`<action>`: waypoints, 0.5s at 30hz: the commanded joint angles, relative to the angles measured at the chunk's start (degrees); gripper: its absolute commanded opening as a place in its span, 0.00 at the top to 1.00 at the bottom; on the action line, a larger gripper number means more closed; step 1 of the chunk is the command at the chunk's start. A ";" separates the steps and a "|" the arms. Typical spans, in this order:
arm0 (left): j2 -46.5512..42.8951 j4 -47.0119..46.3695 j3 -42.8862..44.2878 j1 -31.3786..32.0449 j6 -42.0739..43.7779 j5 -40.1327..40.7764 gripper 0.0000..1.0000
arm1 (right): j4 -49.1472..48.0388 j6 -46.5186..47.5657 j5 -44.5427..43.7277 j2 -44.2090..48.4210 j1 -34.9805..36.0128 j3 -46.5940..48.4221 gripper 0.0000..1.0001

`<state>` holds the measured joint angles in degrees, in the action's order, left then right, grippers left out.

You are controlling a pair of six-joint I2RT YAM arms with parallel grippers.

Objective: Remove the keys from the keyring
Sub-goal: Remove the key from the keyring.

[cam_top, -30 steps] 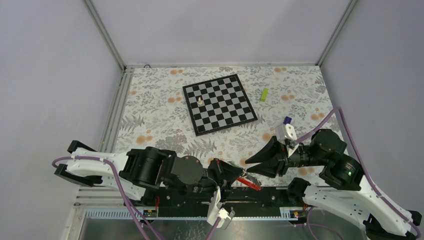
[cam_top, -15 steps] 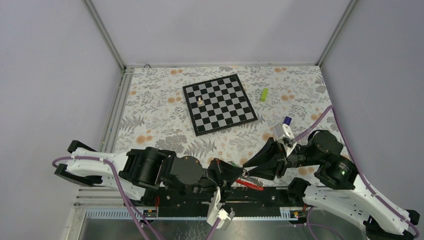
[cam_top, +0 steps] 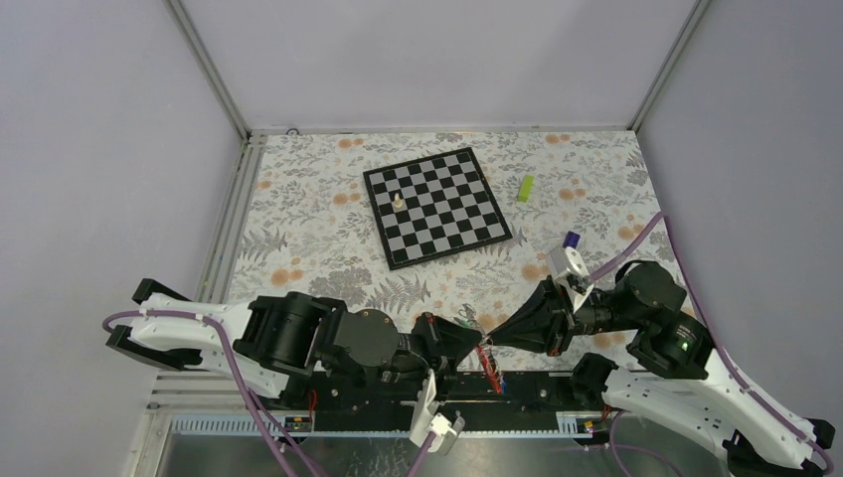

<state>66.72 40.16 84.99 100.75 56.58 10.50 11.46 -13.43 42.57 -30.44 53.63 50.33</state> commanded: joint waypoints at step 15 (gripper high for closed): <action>-1.65 -4.02 -0.95 -0.20 0.68 2.11 1.00 | 0.81 6.78 -5.72 0.86 0.22 6.27 1.00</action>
<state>66.59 38.72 84.71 100.51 56.73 12.62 13.82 -9.85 38.63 -29.02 53.63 52.88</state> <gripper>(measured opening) 0.025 0.017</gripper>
